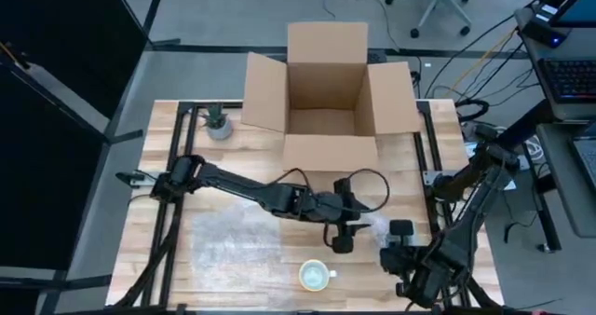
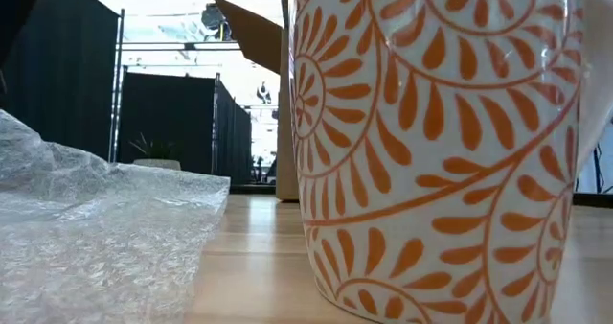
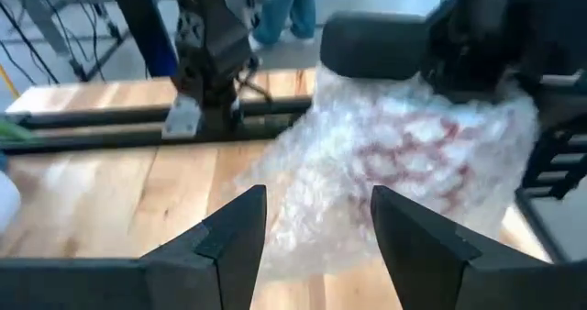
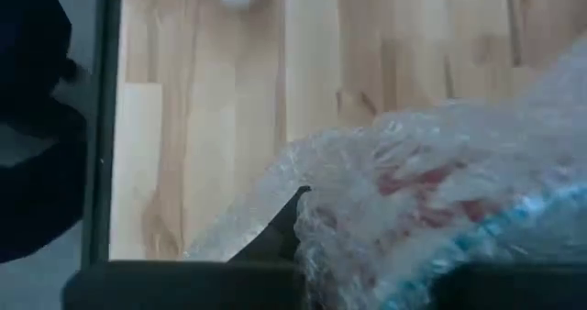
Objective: Wrap mug
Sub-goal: Put the wrapped red patterned mug into the card board box
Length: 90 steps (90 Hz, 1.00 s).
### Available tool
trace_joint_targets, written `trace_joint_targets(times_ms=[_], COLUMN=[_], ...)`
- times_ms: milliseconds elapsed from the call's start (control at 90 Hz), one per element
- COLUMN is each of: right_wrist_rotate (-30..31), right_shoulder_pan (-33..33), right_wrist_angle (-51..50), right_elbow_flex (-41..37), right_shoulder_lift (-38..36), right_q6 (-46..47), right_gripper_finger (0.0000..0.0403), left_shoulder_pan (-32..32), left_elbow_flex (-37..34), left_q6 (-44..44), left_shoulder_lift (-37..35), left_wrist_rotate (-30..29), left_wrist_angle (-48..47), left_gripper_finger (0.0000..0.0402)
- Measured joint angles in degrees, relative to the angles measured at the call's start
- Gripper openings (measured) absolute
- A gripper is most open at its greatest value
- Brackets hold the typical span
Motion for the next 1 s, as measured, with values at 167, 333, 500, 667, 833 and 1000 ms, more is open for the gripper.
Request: trace_joint_targets(times_ms=[167,333,500,667,833,1000], right_wrist_rotate=[2.06,3.66,7.28,9.17,9.40,9.46], right_shoulder_pan=[0.39,0.11,-0.51,-0.52,-0.52,-0.53], right_wrist_angle=[-0.22,-0.83,-0.84,-0.59,-0.80,-0.72], right_elbow_flex=[3.51,6.91,9.90,11.47,11.58,11.58], right_shoulder_lift=[-0.17,-0.17,-0.17,-0.20,-0.22,-0.22], right_q6=[-3.29,-8.60,-13.54,-16.56,-18.14,-19.26], right_gripper_finger=[0.0019,0.0019,0.0019,0.0019,0.0019,0.0019], left_shoulder_pan=[-2.30,-4.80,-6.83,-7.82,-7.82,-7.82], left_elbow_flex=[0.07,0.11,0.11,0.13,0.13,0.11], left_q6=[-1.08,-1.13,-1.10,-1.14,-2.32,-4.25], left_shoulder_lift=[-2.87,-5.50,-8.23,-11.12,-13.88,-17.75], left_wrist_rotate=[-0.02,-1.01,-6.09,-9.78,-12.45,-14.78], left_wrist_angle=[-3.58,-9.58,-13.41,-17.05,-20.35,-25.90], left_gripper_finger=[0.0187,0.0187,0.0187,0.0187,0.0187,0.0186])
